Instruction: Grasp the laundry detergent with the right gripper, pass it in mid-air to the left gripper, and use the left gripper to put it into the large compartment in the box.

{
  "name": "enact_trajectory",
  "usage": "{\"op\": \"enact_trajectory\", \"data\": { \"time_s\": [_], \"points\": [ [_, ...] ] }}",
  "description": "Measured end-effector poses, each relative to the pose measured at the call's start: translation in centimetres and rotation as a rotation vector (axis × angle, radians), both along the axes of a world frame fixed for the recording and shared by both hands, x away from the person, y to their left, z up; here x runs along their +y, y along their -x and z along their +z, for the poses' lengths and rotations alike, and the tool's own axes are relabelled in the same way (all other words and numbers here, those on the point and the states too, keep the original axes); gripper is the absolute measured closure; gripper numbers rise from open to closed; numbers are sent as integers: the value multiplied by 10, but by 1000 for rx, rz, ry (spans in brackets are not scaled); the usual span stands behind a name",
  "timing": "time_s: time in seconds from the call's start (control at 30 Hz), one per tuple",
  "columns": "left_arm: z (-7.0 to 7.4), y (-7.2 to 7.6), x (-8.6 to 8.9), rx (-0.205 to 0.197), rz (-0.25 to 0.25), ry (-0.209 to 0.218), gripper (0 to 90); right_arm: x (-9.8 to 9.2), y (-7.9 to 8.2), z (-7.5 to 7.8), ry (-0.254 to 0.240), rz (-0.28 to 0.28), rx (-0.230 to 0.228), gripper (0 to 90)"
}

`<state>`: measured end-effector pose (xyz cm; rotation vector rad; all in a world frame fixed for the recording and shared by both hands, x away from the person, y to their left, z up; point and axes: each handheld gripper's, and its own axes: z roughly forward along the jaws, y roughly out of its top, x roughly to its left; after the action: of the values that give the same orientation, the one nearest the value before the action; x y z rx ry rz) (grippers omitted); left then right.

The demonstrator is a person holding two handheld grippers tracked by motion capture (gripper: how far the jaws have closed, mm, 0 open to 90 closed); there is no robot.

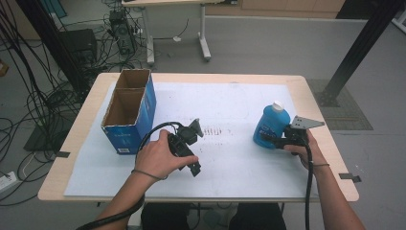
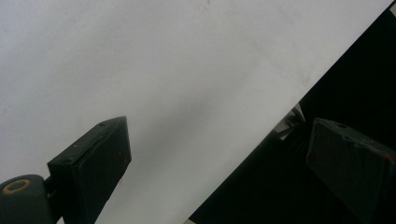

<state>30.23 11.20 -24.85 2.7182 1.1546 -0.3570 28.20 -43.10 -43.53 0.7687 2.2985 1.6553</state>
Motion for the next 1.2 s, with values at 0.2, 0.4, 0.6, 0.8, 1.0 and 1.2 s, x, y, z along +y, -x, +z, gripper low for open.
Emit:
{"op": "enact_trajectory", "data": {
  "time_s": [0.2, 0.4, 0.6, 0.8, 1.0, 1.2],
  "points": [
    [0, 1, 0, -1, 1, 2, 67, 0, 0, 0, 2, 1, 2, 401],
    [0, 1, 1, 0, -3, 2, 67, 0, -1, 1, 5, 3, 1, 401],
    [-1, 1, 1, 1, 0, 4, 68, 0, -1, 2, 6, 2, 4, 401],
    [-2, 1, 1, 1, 1, 5, 67, 0, -1, 2, 6, 2, 4, 401],
    [0, 0, 1, 0, 0, 1, 67, 1, 0, 2, 8, 0, 1, 402],
    [1, 0, 2, -1, -3, 5, 63, 0, 1, 1, 7, 1, -5, 403]
  ]
}}
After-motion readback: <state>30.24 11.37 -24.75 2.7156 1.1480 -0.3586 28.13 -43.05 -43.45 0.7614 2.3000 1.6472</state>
